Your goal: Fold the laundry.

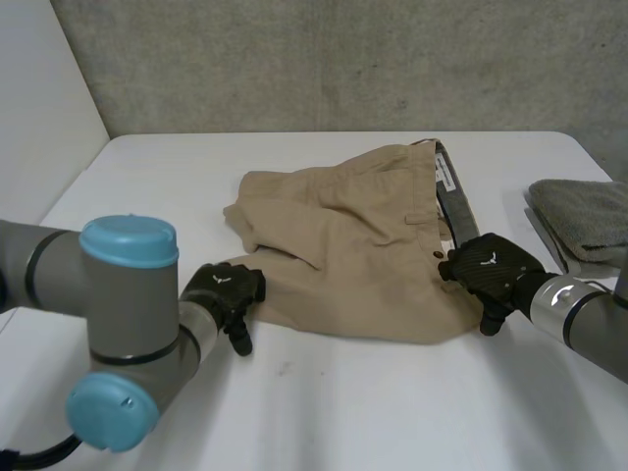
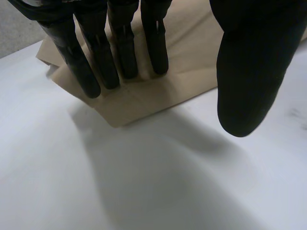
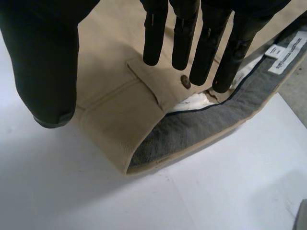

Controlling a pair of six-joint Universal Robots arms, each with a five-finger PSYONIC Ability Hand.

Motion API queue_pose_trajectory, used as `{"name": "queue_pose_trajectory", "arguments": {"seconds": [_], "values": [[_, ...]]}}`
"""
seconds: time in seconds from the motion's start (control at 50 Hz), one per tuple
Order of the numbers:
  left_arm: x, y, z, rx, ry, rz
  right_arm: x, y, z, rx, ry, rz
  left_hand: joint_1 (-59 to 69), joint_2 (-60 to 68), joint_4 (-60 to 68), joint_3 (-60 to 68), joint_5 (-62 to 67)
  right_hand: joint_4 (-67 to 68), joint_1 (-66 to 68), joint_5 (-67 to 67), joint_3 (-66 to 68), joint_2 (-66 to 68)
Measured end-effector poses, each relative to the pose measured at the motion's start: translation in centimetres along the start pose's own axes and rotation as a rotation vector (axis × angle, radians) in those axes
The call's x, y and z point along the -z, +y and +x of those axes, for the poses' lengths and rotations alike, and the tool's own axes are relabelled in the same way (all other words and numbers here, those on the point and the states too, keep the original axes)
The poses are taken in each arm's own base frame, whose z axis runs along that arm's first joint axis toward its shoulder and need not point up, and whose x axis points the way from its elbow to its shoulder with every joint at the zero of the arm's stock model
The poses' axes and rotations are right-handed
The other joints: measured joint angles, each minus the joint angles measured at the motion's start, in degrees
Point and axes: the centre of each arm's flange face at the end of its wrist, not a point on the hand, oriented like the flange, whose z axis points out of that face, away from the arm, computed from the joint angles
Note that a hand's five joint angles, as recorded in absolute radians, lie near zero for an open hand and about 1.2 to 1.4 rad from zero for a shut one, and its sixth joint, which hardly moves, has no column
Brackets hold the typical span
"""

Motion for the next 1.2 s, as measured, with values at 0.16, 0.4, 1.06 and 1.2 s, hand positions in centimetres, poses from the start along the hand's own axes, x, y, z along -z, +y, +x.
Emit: {"name": "queue_pose_trajectory", "arguments": {"seconds": [0.16,0.4,1.06,1.2], "values": [[-2.9,-1.1,-0.1,-0.001,-0.015,0.039,-1.7,1.2,-0.2,0.004,-0.003,-0.003,-4.48,-5.24,-5.82,-5.68,-5.68,0.0,0.0,0.14,0.0,0.0],[-5.9,-1.9,0.1,-0.107,-0.029,0.082,-2.8,1.3,0.3,0.016,0.025,0.02,-4.75,-6.23,-6.96,-7.25,-6.95,38.45,28.79,36.63,38.55,39.15],[-9.0,-4.6,-0.6,-0.266,-0.133,0.28,-2.0,-1.1,2.2,-0.167,0.088,0.022,36.83,39.58,40.4,39.09,37.12,40.72,31.23,39.47,39.99,40.28],[-2.4,-10.0,-2.0,-0.245,-0.152,0.34,0.7,-4.1,2.9,-0.182,0.044,-0.016,36.83,39.64,40.43,39.16,37.12,40.72,31.23,39.47,39.99,40.28]]}}
